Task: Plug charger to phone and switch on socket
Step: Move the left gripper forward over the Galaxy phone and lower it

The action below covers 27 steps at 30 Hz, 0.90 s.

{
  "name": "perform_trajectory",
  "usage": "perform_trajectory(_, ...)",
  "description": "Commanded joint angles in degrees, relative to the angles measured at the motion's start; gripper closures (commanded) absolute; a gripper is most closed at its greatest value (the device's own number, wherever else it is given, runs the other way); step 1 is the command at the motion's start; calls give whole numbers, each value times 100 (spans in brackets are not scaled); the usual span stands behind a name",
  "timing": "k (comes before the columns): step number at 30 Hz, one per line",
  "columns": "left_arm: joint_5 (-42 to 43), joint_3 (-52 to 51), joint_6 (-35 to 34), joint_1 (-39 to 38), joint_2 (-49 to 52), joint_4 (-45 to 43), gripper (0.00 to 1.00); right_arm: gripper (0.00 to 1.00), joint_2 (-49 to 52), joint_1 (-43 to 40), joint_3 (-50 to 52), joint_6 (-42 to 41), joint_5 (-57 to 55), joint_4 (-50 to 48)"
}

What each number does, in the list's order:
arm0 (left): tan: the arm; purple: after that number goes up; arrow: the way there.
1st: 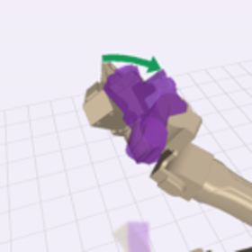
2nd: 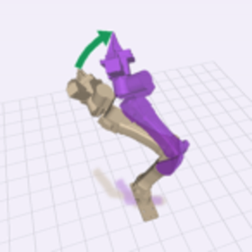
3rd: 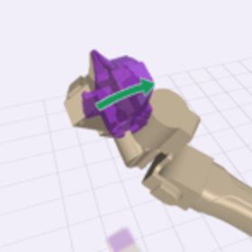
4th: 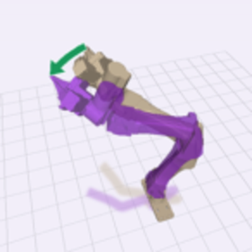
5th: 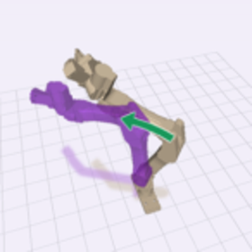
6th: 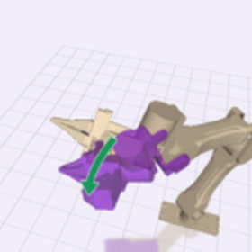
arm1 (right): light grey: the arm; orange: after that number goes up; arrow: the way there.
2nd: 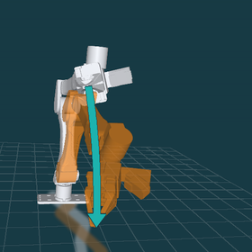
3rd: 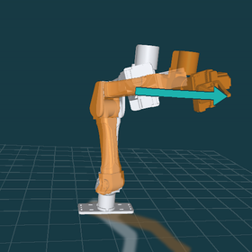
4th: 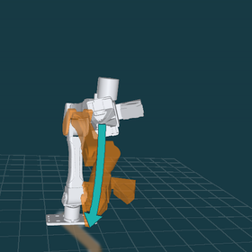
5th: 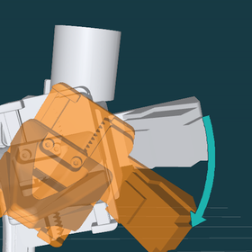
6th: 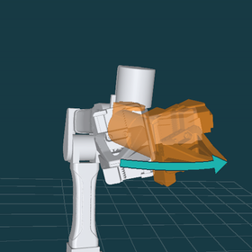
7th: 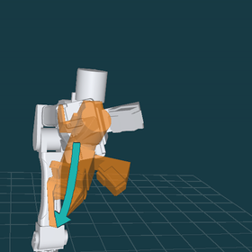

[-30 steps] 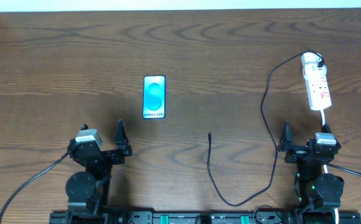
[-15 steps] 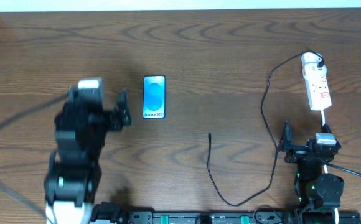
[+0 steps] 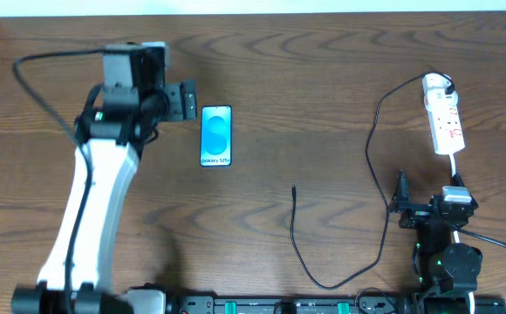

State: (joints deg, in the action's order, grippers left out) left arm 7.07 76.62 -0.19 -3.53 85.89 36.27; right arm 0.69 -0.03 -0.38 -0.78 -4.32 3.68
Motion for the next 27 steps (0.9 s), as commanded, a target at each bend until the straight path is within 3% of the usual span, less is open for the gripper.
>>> perform_trajectory(1,87,260,-116,17,389,107,6,1,-42,50,7,63,-4,20)
perform_trajectory(17,114,258,-267,-208,1521,271,7,1,-42,50,7,66,-4,22)
perform_trajectory(18,114,258,-267,-208,1521,271,9,1,-42,50,7,63,-4,20)
perform_trajectory(19,114,258,-267,-208,1521,269,30,1,-42,50,7,66,-4,20)
perform_trajectory(20,111,258,-267,-208,1521,254,40,1,-42,50,7,66,-4,22)
perform_trajectory(21,122,258,-269,-208,1521,229,42,1,-42,50,7,66,-4,22)
perform_trajectory(23,136,258,-273,-208,1521,229,2,1,-42,50,7,66,-4,20)
perform_trajectory(27,22,295,-446,-208,1521,356,2,1,-42,50,7,66,-4,22)
